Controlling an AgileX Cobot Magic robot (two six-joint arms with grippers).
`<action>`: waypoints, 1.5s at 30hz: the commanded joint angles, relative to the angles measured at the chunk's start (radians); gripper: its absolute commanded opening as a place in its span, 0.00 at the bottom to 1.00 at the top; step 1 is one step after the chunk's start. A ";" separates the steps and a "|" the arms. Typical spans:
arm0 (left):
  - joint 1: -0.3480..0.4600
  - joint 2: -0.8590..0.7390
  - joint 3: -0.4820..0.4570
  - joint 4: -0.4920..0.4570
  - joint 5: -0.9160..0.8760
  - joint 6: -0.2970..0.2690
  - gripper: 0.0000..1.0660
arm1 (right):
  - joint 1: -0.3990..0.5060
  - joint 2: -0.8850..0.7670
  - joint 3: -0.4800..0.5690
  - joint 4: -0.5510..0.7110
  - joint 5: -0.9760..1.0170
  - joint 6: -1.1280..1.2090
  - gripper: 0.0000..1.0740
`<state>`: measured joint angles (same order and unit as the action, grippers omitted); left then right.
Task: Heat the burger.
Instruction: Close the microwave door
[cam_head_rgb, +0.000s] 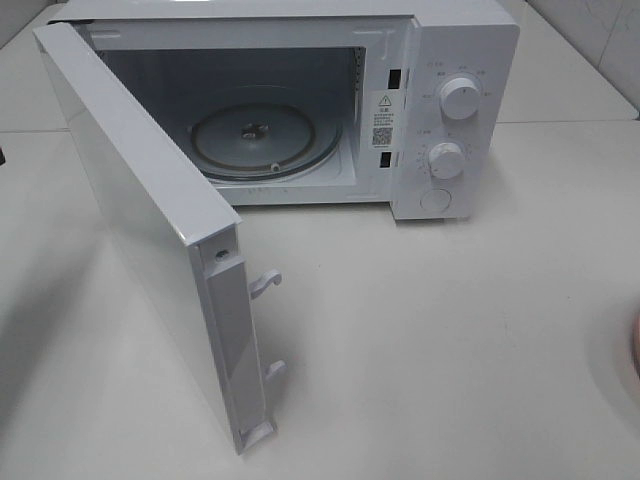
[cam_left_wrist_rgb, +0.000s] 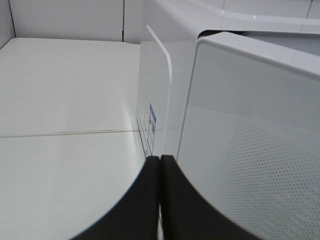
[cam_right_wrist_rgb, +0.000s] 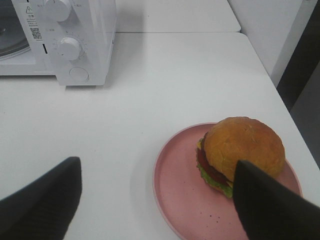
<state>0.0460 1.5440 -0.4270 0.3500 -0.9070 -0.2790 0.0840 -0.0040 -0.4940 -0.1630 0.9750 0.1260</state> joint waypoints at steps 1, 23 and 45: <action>-0.004 0.040 -0.031 0.024 -0.039 -0.016 0.00 | -0.006 -0.035 0.001 0.000 -0.011 -0.001 0.70; -0.295 0.083 -0.087 -0.183 -0.024 0.107 0.00 | -0.006 -0.035 0.001 0.000 -0.011 0.001 0.69; -0.529 0.151 -0.147 -0.449 -0.009 0.247 0.00 | -0.006 -0.035 0.001 0.000 -0.011 0.002 0.69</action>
<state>-0.4760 1.6940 -0.5630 -0.0810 -0.9190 -0.0410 0.0840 -0.0040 -0.4940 -0.1630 0.9750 0.1260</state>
